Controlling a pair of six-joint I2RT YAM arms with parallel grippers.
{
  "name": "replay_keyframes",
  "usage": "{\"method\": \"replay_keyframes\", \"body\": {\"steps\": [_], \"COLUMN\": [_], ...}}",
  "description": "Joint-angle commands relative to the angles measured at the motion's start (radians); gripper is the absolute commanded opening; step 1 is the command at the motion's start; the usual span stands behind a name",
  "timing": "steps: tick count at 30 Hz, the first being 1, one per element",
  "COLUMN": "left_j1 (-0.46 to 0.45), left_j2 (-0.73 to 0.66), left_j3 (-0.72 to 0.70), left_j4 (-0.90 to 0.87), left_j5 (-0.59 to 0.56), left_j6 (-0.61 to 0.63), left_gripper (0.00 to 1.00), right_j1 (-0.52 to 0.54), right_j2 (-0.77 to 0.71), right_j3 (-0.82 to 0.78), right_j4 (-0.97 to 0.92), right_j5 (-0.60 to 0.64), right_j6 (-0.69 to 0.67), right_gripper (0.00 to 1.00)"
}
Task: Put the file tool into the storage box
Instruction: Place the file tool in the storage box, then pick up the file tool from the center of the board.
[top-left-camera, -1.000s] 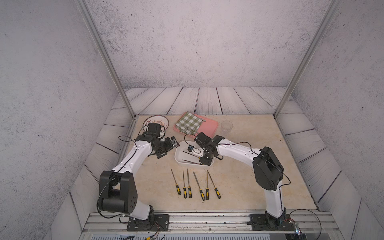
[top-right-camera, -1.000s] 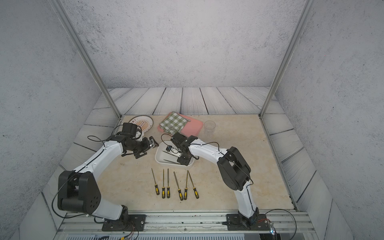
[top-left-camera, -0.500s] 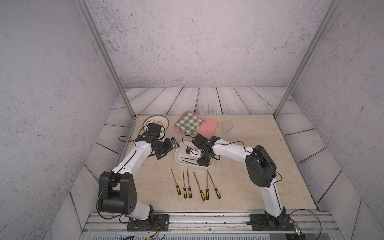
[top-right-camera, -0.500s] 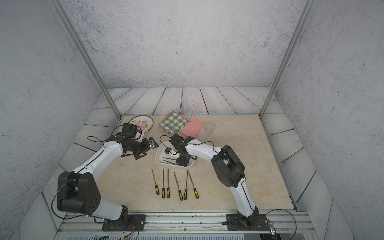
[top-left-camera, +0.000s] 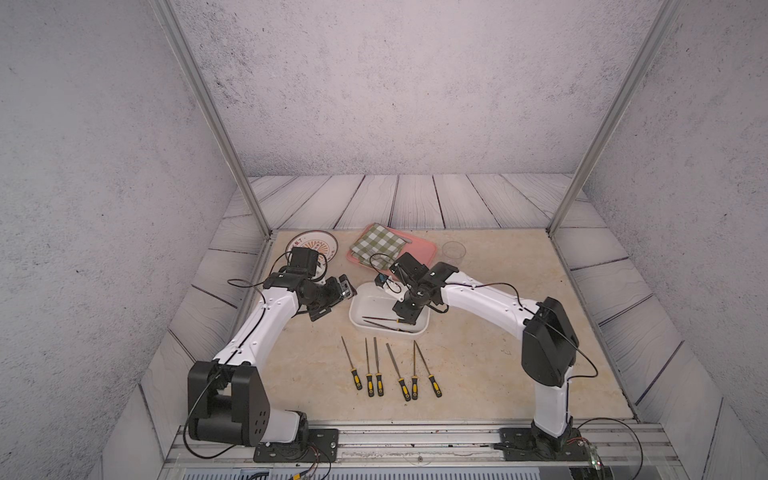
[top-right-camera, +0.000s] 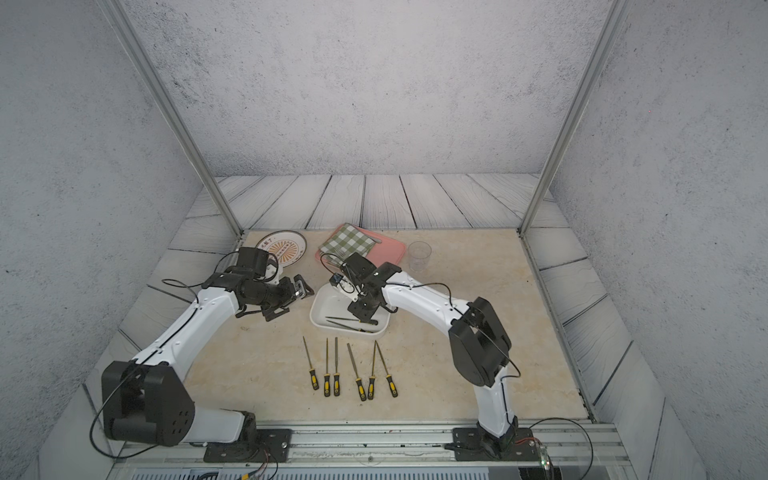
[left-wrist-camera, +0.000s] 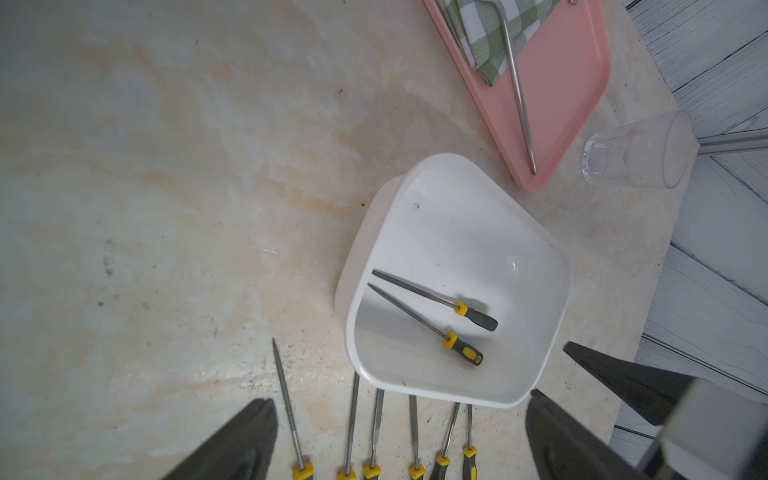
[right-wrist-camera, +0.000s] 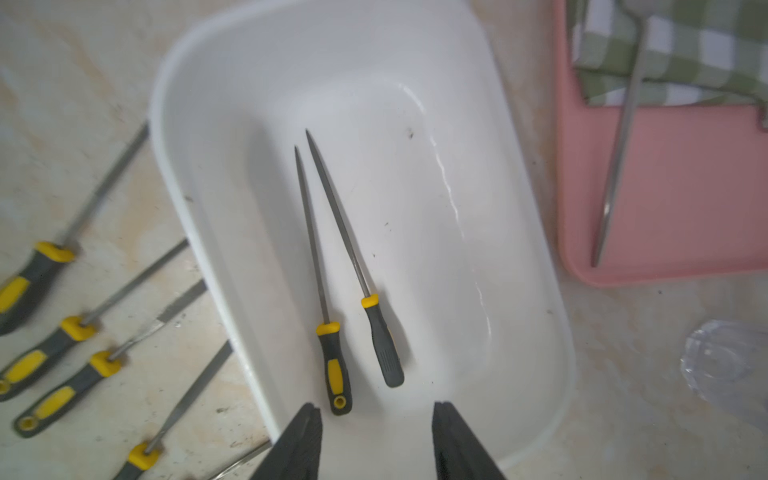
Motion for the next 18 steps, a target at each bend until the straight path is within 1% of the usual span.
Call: {"method": "replay_keyframes", "body": {"steps": [1, 4, 6, 9, 12, 15, 18], "left_j1": [0.005, 0.005, 0.006, 0.005, 0.004, -0.004, -0.008], "left_j2": [-0.077, -0.127, -0.155, -0.184, -0.188, -0.183, -0.17], "left_j3": [-0.03, -0.072, -0.101, -0.156, -0.185, -0.19, -0.176], "left_j4": [-0.041, -0.05, -0.055, -0.029, -0.011, -0.005, -0.012], "left_j5": [-0.014, -0.01, -0.005, 0.004, 0.022, 0.028, 0.029], "left_j6": [0.014, 0.002, -0.01, -0.042, -0.083, -0.103, -0.108], "left_gripper": [1.0, 1.0, 1.0, 1.0, 0.99, 0.99, 0.99], "right_j1": [-0.001, -0.001, -0.002, -0.002, 0.0, 0.001, 0.001], "right_j2": [-0.149, -0.263, -0.351, -0.46, -0.54, -0.586, -0.601], "right_j3": [-0.101, -0.235, -0.35, -0.533, -0.69, -0.803, -0.866], "right_j4": [0.025, 0.068, 0.109, 0.18, 0.222, 0.233, 0.212], "right_j5": [-0.015, 0.004, -0.008, -0.083, -0.158, -0.207, -0.198], "right_j6": [0.157, 0.289, 0.387, 0.509, 0.615, 0.667, 0.67], "right_gripper": [0.48, 0.48, 0.48, 0.48, 0.48, 0.49, 0.49]}}
